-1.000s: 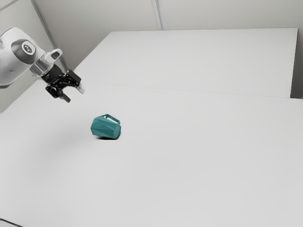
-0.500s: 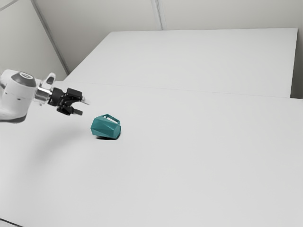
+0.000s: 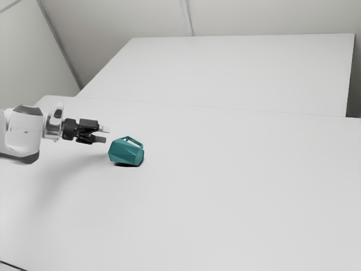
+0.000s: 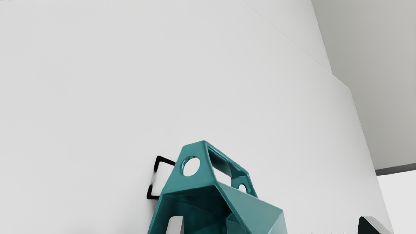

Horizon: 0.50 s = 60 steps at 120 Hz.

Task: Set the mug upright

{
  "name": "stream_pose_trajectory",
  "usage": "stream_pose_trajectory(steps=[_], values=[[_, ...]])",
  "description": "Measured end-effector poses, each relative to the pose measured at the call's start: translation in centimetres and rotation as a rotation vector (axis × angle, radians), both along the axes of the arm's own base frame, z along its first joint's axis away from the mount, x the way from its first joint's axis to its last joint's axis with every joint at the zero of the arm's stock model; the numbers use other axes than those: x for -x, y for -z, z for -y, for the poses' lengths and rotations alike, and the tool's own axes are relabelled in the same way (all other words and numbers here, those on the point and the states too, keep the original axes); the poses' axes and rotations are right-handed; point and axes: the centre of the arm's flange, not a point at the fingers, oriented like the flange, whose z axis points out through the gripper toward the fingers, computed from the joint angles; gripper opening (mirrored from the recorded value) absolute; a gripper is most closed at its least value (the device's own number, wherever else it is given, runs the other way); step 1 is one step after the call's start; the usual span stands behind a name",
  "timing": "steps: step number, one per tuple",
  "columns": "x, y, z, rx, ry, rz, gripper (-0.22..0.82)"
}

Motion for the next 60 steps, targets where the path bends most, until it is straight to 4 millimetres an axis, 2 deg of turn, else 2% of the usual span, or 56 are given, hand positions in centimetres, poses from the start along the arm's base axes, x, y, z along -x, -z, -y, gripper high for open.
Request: stream_pose_trajectory(steps=[60], values=[[0.6, 2.3, 1.8, 0.058, 0.057, -0.026, 0.58]])
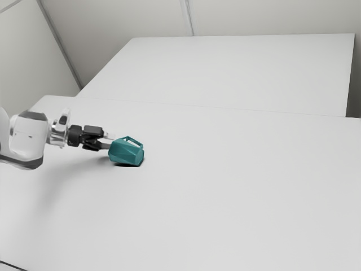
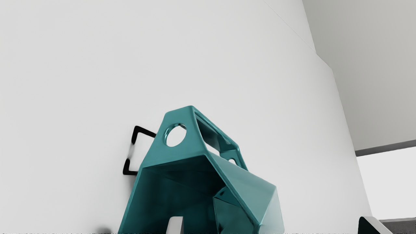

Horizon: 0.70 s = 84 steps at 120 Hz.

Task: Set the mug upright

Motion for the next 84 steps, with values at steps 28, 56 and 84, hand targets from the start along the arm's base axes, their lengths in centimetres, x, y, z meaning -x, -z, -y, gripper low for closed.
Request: stream_pose_trajectory(steps=[28, 56, 84], values=[[-0.4, 0.6, 0.9, 0.003, 0.021, -0.012, 0.58], [-1.0, 1.0, 2.2, 0.005, 0.044, -0.018, 0.58], [-1.3, 1.1, 3.0, 0.006, 0.058, -0.019, 0.51]])
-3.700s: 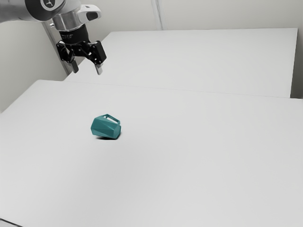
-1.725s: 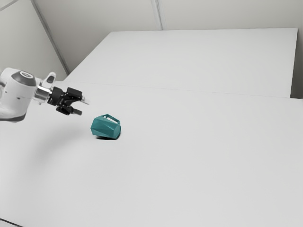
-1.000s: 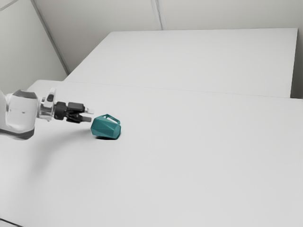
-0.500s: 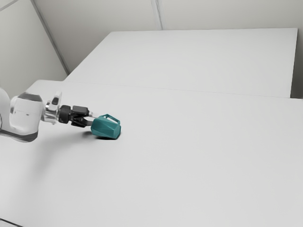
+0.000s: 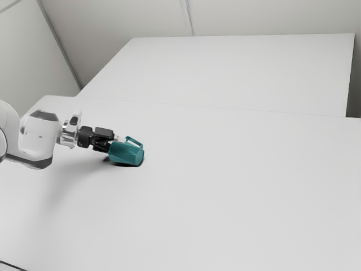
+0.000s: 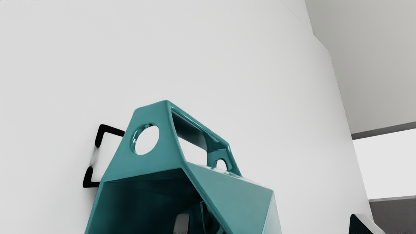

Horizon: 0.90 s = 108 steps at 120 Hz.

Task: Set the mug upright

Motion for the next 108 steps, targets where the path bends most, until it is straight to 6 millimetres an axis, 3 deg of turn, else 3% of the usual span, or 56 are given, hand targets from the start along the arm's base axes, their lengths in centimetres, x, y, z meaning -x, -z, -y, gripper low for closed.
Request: stream_pose_trajectory(steps=[53, 84, 108], values=[[-0.3, -0.4, 0.0, -0.010, 0.003, 0.011, -0.03], [-0.6, -1.6, 0.6, -0.039, 0.024, 0.030, -0.14], [-0.9, -5.6, 1.4, -0.107, 0.067, 0.080, -0.16]])
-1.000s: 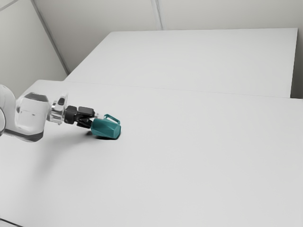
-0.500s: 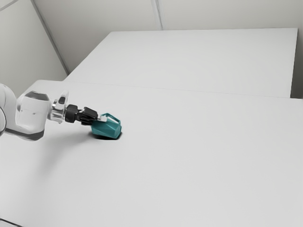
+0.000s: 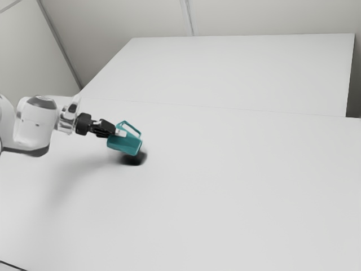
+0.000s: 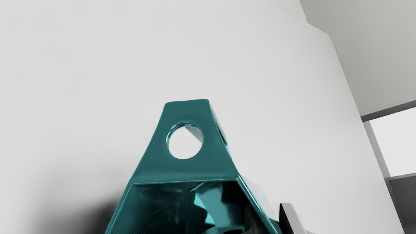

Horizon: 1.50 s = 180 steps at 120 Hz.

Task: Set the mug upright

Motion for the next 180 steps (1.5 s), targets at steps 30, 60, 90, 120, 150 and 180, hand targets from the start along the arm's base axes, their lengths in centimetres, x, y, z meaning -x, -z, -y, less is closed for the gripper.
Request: stream_pose_trajectory(steps=[30, 60, 90, 120, 150, 180], values=[[0.4, -6.4, 2.0, -0.200, 0.132, 0.020, -0.17], [0.9, -10.3, 5.5, -0.422, 0.256, -0.053, -0.17], [2.0, -12.3, 9.7, -0.611, 0.325, -0.151, -0.17], [3.9, -12.8, 14.1, -0.767, 0.321, -0.233, -0.17], [5.0, -11.1, 18.3, -0.876, 0.302, -0.276, -0.17], [6.1, -9.1, 19.1, -0.954, 0.214, -0.316, -0.18]])
